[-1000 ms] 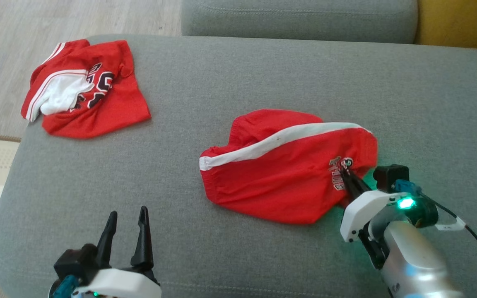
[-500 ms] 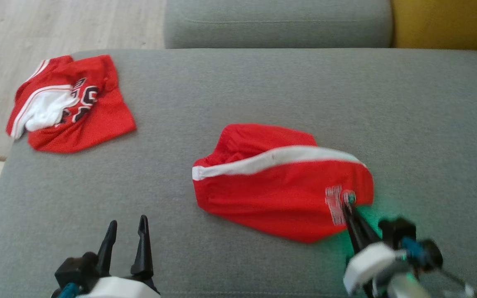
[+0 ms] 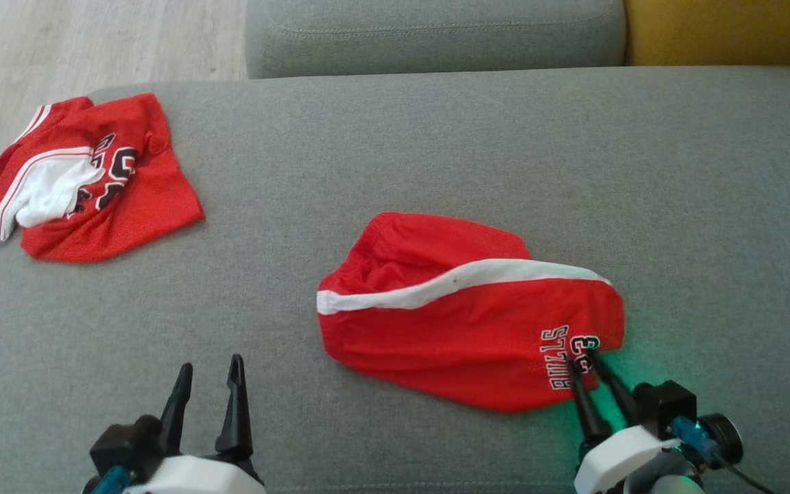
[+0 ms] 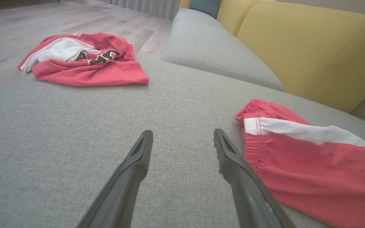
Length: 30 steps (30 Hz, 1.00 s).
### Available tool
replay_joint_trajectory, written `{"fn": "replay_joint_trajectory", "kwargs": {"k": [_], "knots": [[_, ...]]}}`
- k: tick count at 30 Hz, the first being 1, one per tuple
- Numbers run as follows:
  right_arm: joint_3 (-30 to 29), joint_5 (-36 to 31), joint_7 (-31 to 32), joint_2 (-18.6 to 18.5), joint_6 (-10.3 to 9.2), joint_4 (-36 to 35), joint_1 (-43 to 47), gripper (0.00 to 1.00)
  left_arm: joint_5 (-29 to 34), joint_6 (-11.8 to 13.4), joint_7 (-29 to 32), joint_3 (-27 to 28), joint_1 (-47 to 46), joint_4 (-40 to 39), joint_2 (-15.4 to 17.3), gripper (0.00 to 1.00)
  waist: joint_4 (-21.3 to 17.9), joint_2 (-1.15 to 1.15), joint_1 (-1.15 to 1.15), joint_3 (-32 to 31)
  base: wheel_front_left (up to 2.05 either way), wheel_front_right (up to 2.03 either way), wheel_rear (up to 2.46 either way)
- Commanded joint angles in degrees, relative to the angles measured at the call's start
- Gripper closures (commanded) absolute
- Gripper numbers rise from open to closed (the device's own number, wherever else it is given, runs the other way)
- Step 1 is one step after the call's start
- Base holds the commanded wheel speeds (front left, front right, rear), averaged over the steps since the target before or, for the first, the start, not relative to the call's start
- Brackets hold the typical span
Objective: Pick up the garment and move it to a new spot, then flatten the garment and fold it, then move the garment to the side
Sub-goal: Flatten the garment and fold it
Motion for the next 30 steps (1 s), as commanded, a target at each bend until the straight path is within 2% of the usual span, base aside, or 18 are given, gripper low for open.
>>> {"fn": "replay_joint_trajectory", "kwargs": {"k": [1,6,16,30], "knots": [[0.94,0.02,-0.78,-0.19,0.43,-1.56,-0.73,0.00,0.48,-0.02,-0.71,1.97,-2.83,-1.61,-0.33,0.00,-0.24,0.00,0.00,-0.12,0.00,0.00,0.00],[0.50,1.23,-0.78,-0.19,0.43,-3.66,-0.10,0.00,0.32,0.10,-0.71,2.67,-2.66,-1.97,-0.34,0.00,-1.11,0.00,0.00,-0.62,0.00,0.00,0.00],[-3.08,1.84,-0.78,-0.19,0.43,-13.08,-0.30,0.00,0.37,-0.03,-0.71,3.86,-2.97,-2.93,-0.34,0.00,-2.96,0.00,0.00,-2.61,0.00,0.00,0.00],[-4.80,4.03,-0.79,-0.19,0.43,-15.34,-2.68,0.00,0.28,0.14,-0.71,3.35,-2.72,-3.13,-0.34,0.00,-1.75,0.00,0.00,-4.88,0.00,0.00,0.00]]}}
